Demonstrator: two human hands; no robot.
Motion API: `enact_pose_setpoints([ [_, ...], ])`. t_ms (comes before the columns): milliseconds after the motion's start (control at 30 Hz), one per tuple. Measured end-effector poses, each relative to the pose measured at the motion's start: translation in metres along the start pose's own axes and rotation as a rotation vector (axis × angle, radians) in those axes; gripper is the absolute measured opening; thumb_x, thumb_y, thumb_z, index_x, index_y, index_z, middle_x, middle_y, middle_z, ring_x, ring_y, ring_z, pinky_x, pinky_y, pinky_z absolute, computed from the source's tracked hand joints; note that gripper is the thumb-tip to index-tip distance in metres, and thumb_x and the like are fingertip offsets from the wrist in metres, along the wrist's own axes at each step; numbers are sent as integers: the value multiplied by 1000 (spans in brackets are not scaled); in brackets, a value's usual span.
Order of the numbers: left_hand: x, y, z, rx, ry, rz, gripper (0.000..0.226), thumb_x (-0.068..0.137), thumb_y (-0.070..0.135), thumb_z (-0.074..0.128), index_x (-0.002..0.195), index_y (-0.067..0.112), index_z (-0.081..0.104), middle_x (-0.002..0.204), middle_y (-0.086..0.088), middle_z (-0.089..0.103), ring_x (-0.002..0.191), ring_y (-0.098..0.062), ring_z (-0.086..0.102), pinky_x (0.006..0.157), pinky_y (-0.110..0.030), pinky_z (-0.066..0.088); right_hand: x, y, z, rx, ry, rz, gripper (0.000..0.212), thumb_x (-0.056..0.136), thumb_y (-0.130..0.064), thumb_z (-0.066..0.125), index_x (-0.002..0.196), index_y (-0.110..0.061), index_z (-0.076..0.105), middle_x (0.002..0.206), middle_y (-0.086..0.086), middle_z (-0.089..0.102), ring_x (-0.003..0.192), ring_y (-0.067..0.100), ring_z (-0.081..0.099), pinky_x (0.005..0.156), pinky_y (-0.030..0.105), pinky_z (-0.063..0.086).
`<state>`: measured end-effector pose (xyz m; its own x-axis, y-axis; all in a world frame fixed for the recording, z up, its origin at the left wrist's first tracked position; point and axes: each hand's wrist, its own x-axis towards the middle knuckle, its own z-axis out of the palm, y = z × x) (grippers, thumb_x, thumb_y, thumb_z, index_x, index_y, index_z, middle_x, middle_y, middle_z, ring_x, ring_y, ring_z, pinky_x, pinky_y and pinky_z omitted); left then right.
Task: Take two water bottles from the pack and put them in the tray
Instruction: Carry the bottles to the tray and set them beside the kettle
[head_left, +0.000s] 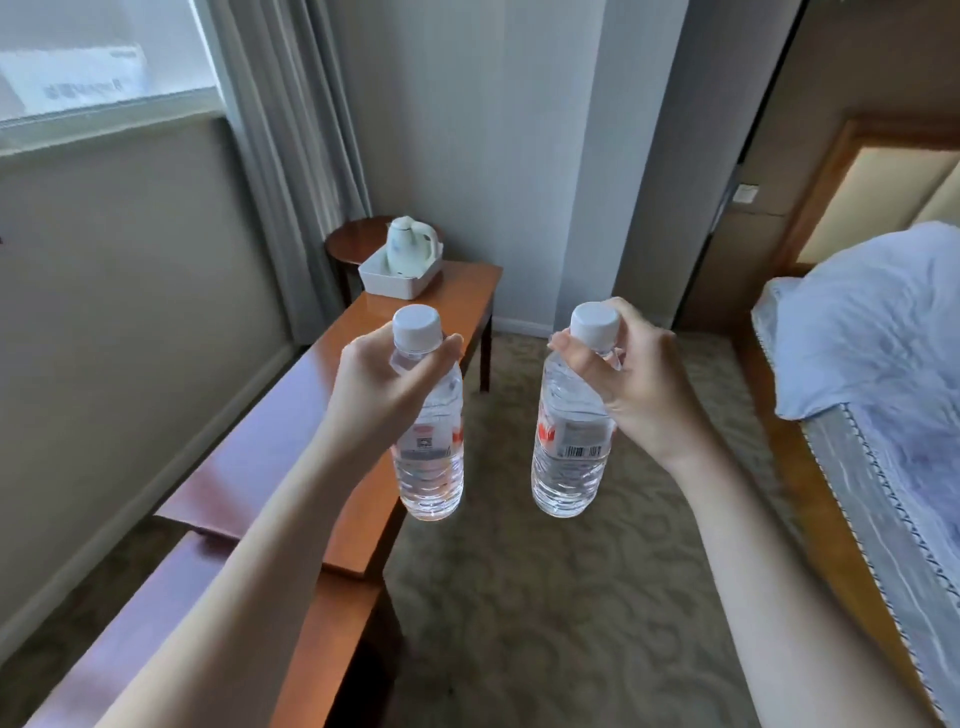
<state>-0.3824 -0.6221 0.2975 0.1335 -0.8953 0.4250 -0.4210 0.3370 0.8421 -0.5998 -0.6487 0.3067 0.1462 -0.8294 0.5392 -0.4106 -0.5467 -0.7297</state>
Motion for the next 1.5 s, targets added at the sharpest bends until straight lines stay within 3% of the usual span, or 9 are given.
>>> enact_pose_setpoints([
  [100,45,-15,40,-10,-76,45,43,83,42,61,84,0,66,82,-12,73,76,-23,70,72,-47,58,28,33,-17,4,49,39,32,85,-32,65,85,-2,54,83,25,69,77,40,62,67,49,51],
  [233,121,-44,84,-22,-146,101,40,84,42,61,85,3,67,82,-7,73,74,-12,70,66,-27,57,83,84,-23,-58,103,67,34,85,-35,66,86,-3,54,80,21,68,76,36,63,67,43,52],
  [433,240,-82,134,-45,-238,149,28,86,35,62,81,7,64,76,0,70,70,-5,67,60,-12,51,181,150,-18,-42,169,119,49,78,-52,59,86,-4,50,84,26,65,82,43,62,74,60,50],
  [600,323,-112,170,-50,-283,104,28,88,31,63,89,4,66,87,-11,74,80,-21,70,72,-38,57,256,199,-19,-108,183,109,46,81,-48,60,85,-4,50,82,26,66,79,43,61,72,57,50],
  [700,367,-133,196,-47,-282,93,27,87,32,63,88,5,66,84,-8,73,77,-16,70,69,-32,57,299,237,-20,-144,161,100,44,84,-46,62,86,-3,52,82,22,68,79,37,64,72,54,51],
  [900,454,-179,252,-6,-240,29,29,88,33,62,85,4,66,84,-12,74,78,-21,69,70,-39,57,390,329,-20,-172,60,106,33,84,-37,65,82,-6,53,70,13,63,60,11,51,57,20,41],
  [1033,512,-205,285,23,-177,-17,27,87,32,63,85,5,67,84,-10,73,78,-17,69,68,-32,56,461,385,-14,-153,-51,65,31,83,-40,64,80,-11,53,65,1,57,56,5,43,52,10,35],
  [1267,595,-247,305,39,-51,-87,36,82,45,60,93,12,68,91,-1,73,86,-7,69,72,-17,55,575,460,26,-67,-267,36,47,76,-61,54,87,-16,53,80,3,66,70,13,55,61,23,44],
  [1500,657,-326,304,98,169,-167,25,84,39,64,90,15,68,88,1,72,86,-2,64,67,-8,53,668,513,100,11,-495,17,51,74,-58,56,96,-12,57,89,-5,68,79,10,60,70,29,50],
])
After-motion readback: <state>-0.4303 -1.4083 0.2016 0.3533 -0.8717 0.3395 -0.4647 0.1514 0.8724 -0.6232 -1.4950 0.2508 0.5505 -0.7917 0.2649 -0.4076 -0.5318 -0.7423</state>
